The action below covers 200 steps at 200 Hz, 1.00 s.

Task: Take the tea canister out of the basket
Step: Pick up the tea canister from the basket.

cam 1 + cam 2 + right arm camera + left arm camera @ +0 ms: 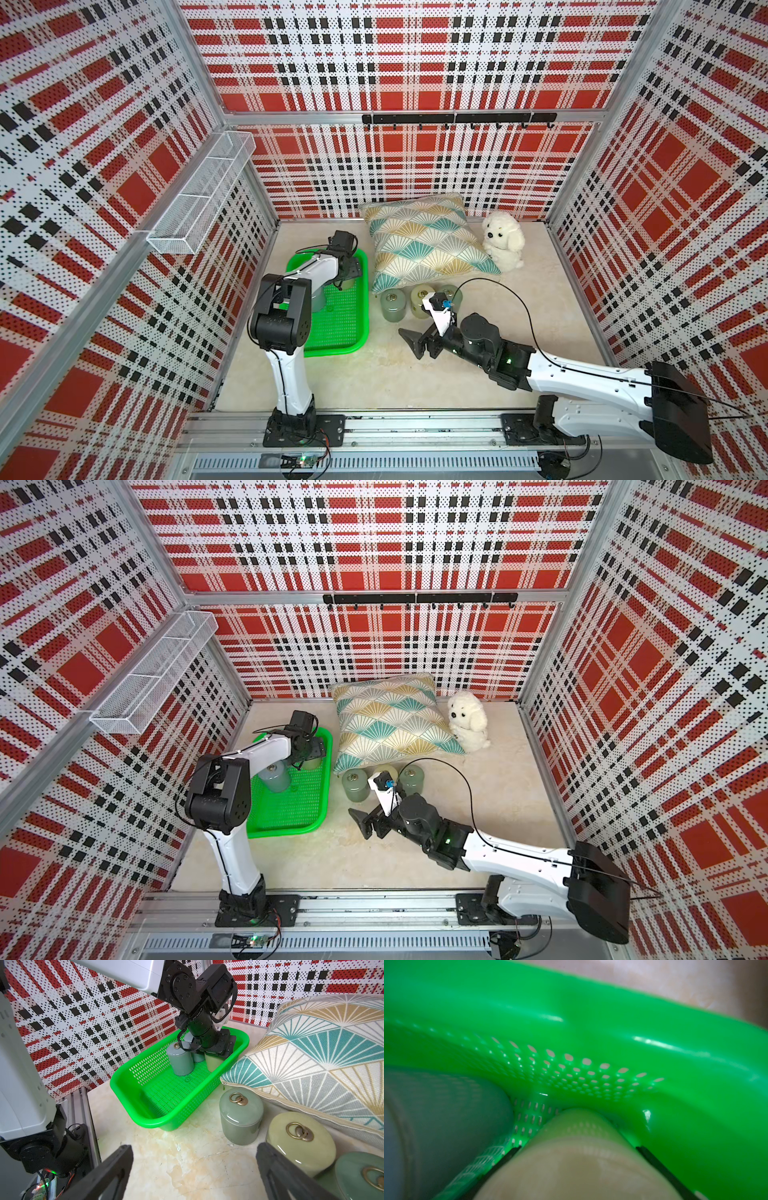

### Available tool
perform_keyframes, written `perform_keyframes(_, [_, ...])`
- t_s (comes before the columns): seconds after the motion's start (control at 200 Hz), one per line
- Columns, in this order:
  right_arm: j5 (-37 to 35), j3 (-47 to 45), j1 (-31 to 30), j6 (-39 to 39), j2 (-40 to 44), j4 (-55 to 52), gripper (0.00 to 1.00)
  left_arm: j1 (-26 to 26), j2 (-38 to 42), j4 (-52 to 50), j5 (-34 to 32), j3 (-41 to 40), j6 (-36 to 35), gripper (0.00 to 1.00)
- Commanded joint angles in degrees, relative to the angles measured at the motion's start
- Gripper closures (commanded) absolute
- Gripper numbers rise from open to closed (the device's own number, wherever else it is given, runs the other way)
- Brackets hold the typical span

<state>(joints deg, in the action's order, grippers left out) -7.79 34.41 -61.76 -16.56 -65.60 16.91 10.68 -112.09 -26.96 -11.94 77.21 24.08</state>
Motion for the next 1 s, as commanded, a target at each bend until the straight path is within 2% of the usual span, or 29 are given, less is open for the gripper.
perform_keyframes(0.0, [-0.3, 2.1, -0.4, -0.2, -0.8, -0.9, 0.00, 2.3, 3.4, -2.6, 0.7, 0.5, 0.5, 0.25])
perform_keyframes(0.286, [0.8, 3.3, -0.4, -0.2, -1.6, -2.9, 0.00, 3.0, 10.9, -5.9, -0.3, 0.3, 1.2, 0.25])
perform_keyframes(0.306, [1.0, 3.5, -0.4, -0.1, -1.6, -3.2, 0.00, 4.9, 11.5, -6.1, -0.4, 0.3, 1.2, 0.25])
perform_keyframes(0.531, [1.9, 4.9, -0.4, 0.4, -1.6, -6.2, 0.00, 7.7, 17.9, -8.8, -0.7, 0.4, 1.6, 0.26])
perform_keyframes(0.711, [1.0, 7.9, -0.4, 0.1, -1.3, -12.6, 0.00, 11.1, 22.9, -12.0, -1.7, 0.7, 1.3, 0.27])
perform_keyframes(0.997, [-1.6, 8.4, -0.4, -1.1, 2.9, -21.3, 0.00, 20.4, 29.0, -16.6, -3.4, 1.1, 2.4, 0.27])
